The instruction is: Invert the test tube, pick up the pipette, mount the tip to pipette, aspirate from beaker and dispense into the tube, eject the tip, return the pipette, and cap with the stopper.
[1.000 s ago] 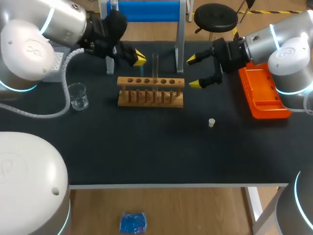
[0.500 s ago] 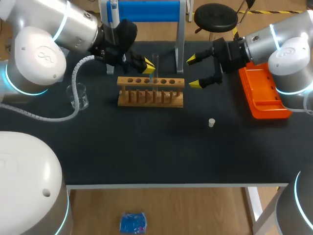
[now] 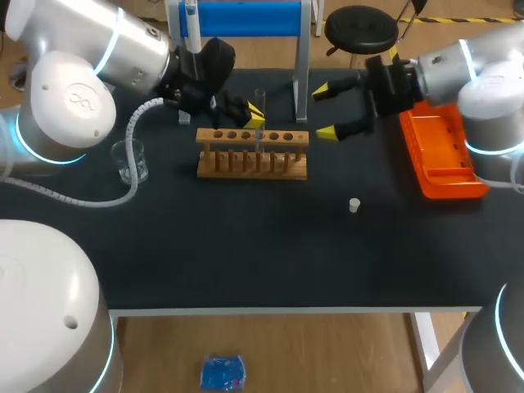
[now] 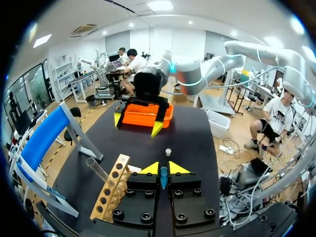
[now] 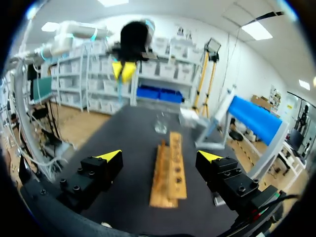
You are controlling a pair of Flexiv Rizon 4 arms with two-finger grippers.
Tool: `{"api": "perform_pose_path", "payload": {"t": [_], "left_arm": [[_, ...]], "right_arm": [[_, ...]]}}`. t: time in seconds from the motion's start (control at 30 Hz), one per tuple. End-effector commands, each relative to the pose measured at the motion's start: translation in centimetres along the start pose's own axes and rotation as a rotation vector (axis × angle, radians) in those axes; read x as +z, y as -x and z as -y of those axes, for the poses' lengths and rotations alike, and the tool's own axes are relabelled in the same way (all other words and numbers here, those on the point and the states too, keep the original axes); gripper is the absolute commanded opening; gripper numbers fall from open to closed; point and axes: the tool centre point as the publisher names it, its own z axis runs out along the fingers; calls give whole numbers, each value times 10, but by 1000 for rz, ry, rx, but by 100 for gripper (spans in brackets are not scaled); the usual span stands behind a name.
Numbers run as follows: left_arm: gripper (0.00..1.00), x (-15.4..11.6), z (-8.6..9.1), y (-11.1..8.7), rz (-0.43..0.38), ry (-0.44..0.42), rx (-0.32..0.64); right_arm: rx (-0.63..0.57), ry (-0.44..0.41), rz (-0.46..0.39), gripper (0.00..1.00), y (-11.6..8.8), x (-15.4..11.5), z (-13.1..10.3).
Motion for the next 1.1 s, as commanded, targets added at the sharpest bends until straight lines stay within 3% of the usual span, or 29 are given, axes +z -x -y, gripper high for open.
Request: {"api": "perform_pose_path", "payload": {"t": [0.03,0.33,0.7,1.1], "left_arm": [[0,0,1,1,-3,5,-1],[0,0,0,-2,-3,6,2],[0,-2,1,-9,-4,0,7],[0,-3,1,-13,-6,-5,5]], "right_arm": [[-9,123,-23,100,-27,-23,-15],[-12,274,-136,100,-66,0,-46],[21,285,-199,100,-79,43,-49],[36,290,-211,100,-83,69,-68]]}}
